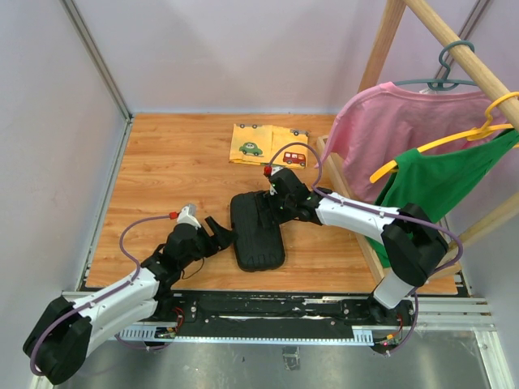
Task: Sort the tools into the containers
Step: Close the storage box at the center of the board.
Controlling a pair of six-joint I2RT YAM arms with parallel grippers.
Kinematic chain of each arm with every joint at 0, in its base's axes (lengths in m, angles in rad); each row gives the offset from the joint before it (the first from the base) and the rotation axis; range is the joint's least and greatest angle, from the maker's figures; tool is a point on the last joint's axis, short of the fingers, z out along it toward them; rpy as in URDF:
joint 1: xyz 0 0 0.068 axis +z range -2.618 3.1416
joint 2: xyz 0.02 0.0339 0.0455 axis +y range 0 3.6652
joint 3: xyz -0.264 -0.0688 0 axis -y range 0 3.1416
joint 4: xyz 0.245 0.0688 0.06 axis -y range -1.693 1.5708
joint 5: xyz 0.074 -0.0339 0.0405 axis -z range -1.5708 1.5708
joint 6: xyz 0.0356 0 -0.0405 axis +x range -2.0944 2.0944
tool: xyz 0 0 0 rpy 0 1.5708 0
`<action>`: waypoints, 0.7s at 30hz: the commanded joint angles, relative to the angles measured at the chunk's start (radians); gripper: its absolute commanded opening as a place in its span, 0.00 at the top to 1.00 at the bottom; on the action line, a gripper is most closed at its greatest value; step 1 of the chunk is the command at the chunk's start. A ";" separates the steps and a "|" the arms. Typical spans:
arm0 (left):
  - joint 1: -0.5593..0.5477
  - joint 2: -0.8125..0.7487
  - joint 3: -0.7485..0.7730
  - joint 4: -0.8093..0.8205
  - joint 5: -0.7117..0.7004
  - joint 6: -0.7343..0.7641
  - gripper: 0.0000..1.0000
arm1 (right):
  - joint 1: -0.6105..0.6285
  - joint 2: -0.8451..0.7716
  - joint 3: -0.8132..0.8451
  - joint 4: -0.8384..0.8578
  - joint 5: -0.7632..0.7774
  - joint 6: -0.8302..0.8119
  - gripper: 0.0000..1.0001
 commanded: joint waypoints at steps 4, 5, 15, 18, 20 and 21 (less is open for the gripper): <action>-0.005 -0.016 0.024 0.002 0.030 0.021 0.52 | 0.022 0.053 -0.039 -0.120 0.055 -0.031 0.19; -0.005 -0.019 0.024 0.003 0.032 0.020 0.53 | 0.022 0.054 -0.038 -0.120 0.055 -0.031 0.19; -0.005 -0.052 0.025 0.002 0.034 0.013 0.59 | 0.022 0.056 -0.038 -0.119 0.054 -0.029 0.19; -0.005 -0.053 0.024 0.012 0.039 0.013 0.61 | 0.022 0.058 -0.037 -0.120 0.052 -0.027 0.19; -0.005 -0.056 0.021 0.025 0.044 0.014 0.62 | 0.023 0.060 -0.039 -0.120 0.051 -0.027 0.19; -0.005 -0.058 0.018 0.033 0.047 0.014 0.62 | 0.022 0.060 -0.039 -0.119 0.051 -0.028 0.19</action>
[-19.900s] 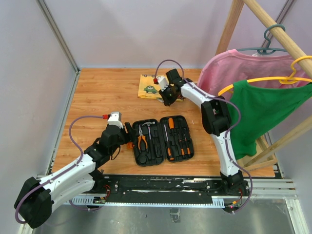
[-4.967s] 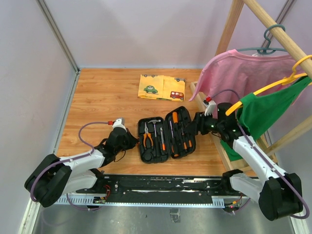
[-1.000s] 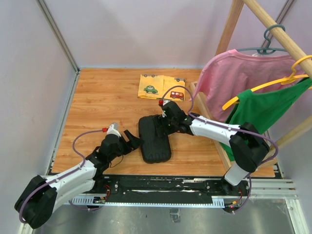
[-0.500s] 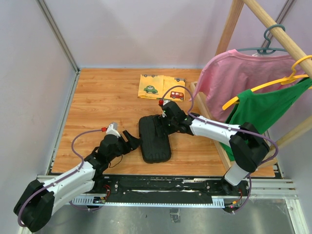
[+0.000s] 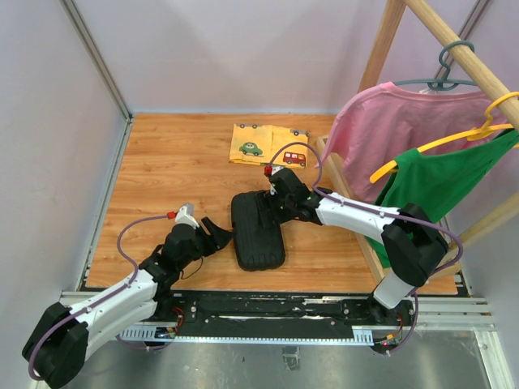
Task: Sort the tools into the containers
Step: Close the storage box at the center of the board.
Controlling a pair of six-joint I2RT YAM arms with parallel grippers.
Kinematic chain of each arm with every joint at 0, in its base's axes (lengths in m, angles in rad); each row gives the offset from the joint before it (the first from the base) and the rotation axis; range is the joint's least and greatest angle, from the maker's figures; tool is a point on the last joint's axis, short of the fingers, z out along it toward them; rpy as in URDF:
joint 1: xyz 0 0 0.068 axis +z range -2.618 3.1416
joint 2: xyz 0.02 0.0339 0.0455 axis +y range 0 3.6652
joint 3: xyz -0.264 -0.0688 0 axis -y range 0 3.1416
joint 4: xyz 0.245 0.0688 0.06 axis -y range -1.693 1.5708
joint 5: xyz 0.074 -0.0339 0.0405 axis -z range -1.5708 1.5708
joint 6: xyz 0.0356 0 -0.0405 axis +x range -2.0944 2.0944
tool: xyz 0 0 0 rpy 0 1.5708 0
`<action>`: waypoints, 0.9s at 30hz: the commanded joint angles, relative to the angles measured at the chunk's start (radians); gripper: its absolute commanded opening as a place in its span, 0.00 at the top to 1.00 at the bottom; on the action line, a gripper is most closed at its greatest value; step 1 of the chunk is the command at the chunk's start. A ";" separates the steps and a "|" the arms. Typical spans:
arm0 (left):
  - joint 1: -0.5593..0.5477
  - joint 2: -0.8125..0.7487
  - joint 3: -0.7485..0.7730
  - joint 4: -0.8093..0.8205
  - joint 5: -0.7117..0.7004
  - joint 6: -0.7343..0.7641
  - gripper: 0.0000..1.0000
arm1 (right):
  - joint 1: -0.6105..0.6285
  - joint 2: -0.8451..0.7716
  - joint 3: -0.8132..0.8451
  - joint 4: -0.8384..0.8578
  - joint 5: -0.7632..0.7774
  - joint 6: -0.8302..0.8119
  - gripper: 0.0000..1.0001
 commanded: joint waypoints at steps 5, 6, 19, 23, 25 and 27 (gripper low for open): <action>-0.005 -0.023 0.000 0.088 0.078 0.010 0.62 | 0.023 0.060 -0.040 -0.118 0.041 -0.027 0.19; -0.005 -0.029 -0.001 0.089 0.080 0.011 0.62 | 0.022 0.061 -0.040 -0.119 0.043 -0.027 0.19; -0.005 -0.058 -0.035 0.152 0.107 0.016 0.61 | 0.021 0.070 -0.035 -0.119 0.036 -0.030 0.19; -0.005 -0.026 -0.034 0.169 0.114 0.018 0.61 | 0.021 0.071 -0.034 -0.118 0.036 -0.030 0.19; -0.005 -0.024 -0.031 0.163 0.105 0.023 0.61 | 0.022 0.071 -0.033 -0.119 0.036 -0.030 0.18; -0.005 -0.030 -0.030 0.139 0.077 0.010 0.59 | 0.022 0.071 -0.031 -0.120 0.036 -0.030 0.18</action>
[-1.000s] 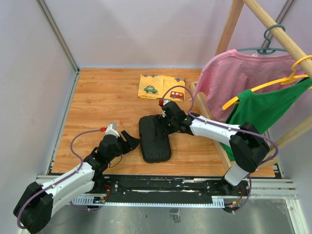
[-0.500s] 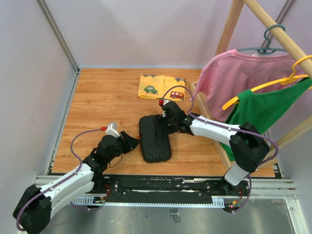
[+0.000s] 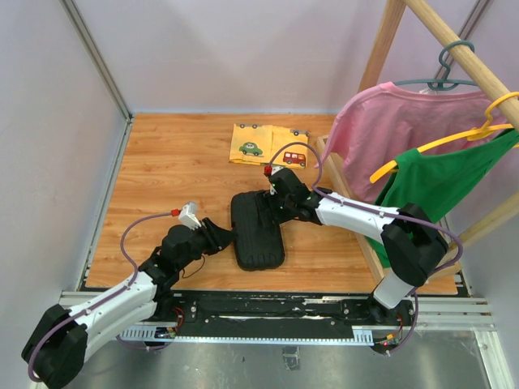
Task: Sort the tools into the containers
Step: Close the storage box at the center of the board, then adjust the storage box at the center of the board.
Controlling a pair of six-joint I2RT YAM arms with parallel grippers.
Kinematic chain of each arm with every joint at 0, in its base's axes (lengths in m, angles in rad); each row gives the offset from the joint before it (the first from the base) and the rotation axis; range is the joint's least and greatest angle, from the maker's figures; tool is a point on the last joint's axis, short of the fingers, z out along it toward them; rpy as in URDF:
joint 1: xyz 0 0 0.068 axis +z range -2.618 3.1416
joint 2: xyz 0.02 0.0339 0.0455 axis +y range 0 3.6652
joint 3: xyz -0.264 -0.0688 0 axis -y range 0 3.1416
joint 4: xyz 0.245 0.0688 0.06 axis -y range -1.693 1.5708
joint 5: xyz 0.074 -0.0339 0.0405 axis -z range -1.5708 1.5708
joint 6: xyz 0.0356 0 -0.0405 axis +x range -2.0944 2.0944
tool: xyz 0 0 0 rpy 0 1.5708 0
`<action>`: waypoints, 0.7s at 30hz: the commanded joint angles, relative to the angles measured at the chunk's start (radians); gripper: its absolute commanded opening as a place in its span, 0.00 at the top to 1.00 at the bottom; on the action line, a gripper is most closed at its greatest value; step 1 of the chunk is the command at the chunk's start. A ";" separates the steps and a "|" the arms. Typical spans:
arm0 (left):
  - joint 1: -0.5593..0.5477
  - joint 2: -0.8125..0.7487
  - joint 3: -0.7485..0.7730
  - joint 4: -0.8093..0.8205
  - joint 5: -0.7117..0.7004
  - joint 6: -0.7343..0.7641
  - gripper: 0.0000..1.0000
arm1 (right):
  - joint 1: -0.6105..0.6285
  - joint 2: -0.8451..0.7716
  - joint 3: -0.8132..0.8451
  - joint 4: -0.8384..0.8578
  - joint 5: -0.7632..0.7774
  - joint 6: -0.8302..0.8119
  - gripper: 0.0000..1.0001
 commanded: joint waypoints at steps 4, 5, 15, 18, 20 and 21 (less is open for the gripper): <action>-0.002 -0.021 -0.006 -0.017 -0.042 -0.010 0.47 | 0.022 0.068 -0.032 -0.129 0.037 -0.033 0.18; -0.002 -0.025 -0.006 -0.026 -0.047 -0.010 0.45 | 0.022 0.070 -0.031 -0.130 0.039 -0.036 0.19; -0.004 -0.024 0.010 -0.032 0.025 0.012 0.30 | -0.038 0.051 -0.059 -0.148 0.059 -0.039 0.19; -0.023 0.001 0.026 -0.032 0.037 0.025 0.32 | -0.067 0.050 -0.050 -0.164 0.053 -0.064 0.19; -0.049 0.004 0.030 -0.034 0.025 0.026 0.32 | -0.087 0.050 -0.042 -0.182 0.059 -0.083 0.19; -0.057 0.002 0.029 -0.034 0.017 0.025 0.33 | -0.097 0.050 -0.040 -0.192 0.064 -0.092 0.19</action>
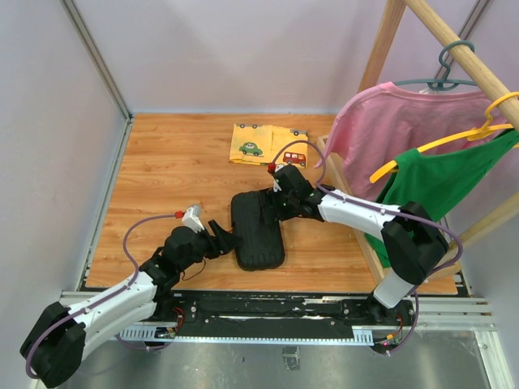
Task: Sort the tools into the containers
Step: Adjust the storage box at the center of the board.
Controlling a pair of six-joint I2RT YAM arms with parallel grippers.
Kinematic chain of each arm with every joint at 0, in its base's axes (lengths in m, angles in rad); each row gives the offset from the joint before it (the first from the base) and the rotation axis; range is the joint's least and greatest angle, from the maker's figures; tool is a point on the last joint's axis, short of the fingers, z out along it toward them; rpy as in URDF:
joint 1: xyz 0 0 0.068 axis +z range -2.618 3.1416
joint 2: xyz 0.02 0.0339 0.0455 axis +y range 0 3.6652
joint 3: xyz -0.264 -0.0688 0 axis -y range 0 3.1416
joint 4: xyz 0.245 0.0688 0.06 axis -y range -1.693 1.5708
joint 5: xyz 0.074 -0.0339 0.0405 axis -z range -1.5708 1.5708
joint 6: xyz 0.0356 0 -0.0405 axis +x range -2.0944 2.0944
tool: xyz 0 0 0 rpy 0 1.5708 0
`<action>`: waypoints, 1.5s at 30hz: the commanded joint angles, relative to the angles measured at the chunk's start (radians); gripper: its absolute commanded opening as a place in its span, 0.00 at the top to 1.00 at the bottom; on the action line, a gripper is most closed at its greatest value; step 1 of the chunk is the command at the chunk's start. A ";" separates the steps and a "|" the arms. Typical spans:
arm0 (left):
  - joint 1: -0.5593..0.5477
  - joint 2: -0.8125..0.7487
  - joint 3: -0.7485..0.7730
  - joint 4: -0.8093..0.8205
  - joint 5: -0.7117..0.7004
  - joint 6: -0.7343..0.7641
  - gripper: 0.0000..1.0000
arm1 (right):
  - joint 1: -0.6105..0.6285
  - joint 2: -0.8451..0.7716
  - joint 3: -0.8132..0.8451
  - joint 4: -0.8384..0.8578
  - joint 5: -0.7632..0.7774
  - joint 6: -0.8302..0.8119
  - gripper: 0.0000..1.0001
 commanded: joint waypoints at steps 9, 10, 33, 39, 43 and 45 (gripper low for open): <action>-0.040 -0.025 0.062 -0.064 -0.053 0.060 0.32 | -0.188 0.054 -0.019 -0.235 0.089 -0.181 0.19; -0.040 -0.026 0.072 -0.088 -0.066 0.072 0.31 | -0.200 0.054 -0.011 -0.238 0.086 -0.192 0.19; -0.040 0.100 0.156 -0.108 -0.138 0.246 0.15 | -0.145 0.312 0.342 -0.213 -0.447 -0.520 0.23; -0.040 0.107 0.174 -0.115 -0.122 0.243 0.14 | -0.057 0.401 0.446 -0.215 -0.487 -0.569 0.23; -0.040 0.044 0.174 -0.214 -0.158 0.228 0.15 | -0.019 0.441 0.518 -0.217 -0.507 -0.594 0.23; -0.040 -0.015 0.172 -0.277 -0.202 0.212 0.15 | -0.004 0.430 0.546 -0.215 -0.491 -0.598 0.22</action>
